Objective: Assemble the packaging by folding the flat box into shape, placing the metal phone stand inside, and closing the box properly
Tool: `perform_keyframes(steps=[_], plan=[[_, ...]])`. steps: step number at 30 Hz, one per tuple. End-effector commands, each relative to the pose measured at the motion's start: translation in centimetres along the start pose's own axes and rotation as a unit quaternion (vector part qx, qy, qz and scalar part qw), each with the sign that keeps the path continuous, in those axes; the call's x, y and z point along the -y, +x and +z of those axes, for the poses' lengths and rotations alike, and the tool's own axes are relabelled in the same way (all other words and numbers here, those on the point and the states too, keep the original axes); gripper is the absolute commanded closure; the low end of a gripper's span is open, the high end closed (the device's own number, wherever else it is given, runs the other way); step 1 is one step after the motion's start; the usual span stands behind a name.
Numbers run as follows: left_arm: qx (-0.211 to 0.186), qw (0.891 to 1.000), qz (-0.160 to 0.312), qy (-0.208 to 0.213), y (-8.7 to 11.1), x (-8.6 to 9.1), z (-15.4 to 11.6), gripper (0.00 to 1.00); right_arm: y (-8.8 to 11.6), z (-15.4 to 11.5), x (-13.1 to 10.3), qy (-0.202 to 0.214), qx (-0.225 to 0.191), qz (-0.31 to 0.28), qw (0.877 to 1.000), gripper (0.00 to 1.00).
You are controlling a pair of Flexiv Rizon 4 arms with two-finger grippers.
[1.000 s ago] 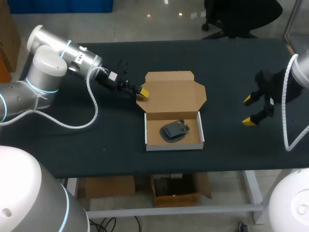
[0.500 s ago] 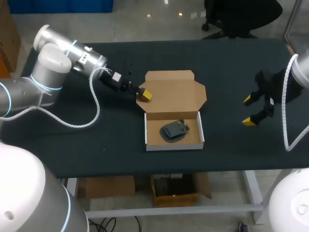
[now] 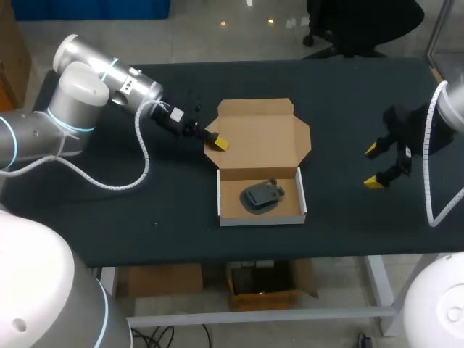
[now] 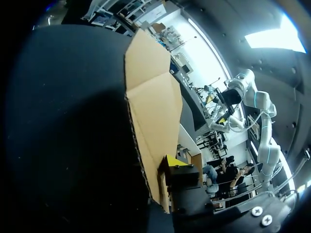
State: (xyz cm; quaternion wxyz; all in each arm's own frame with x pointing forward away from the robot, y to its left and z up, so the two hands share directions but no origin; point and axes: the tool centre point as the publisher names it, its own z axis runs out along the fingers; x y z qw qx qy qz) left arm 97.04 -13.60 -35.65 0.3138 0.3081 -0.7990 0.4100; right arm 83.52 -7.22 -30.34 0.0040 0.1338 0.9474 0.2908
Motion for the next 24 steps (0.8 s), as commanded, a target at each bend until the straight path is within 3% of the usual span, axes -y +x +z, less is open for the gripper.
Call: perform_keyframes(steps=[1, 7, 10, 24], plan=[[-0.004, 1.0, 0.005, 0.0, 0.05, -0.06, -0.08, 0.9, 0.02, -0.14, 0.05, -0.001, -0.002, 0.0, 1.0, 0.0], [-0.006, 1.0, 0.012, 0.0, 0.25, -0.15, -0.05, 0.93, 0.02, -0.14, 0.05, -0.001, -0.002, 0.0, 1.0, 0.0], [-0.008, 1.0, 0.017, -0.002, 0.24, -0.2, 0.0, 1.0, 0.02, -0.14, 0.05, -0.001, -0.002, 0.0, 1.0, 0.0], [-0.006, 0.998, 0.059, -0.008, 0.79, -0.53, 0.24, 1.0, 0.02, -0.14, 0.05, -0.001, -0.002, 0.0, 1.0, 0.0]])
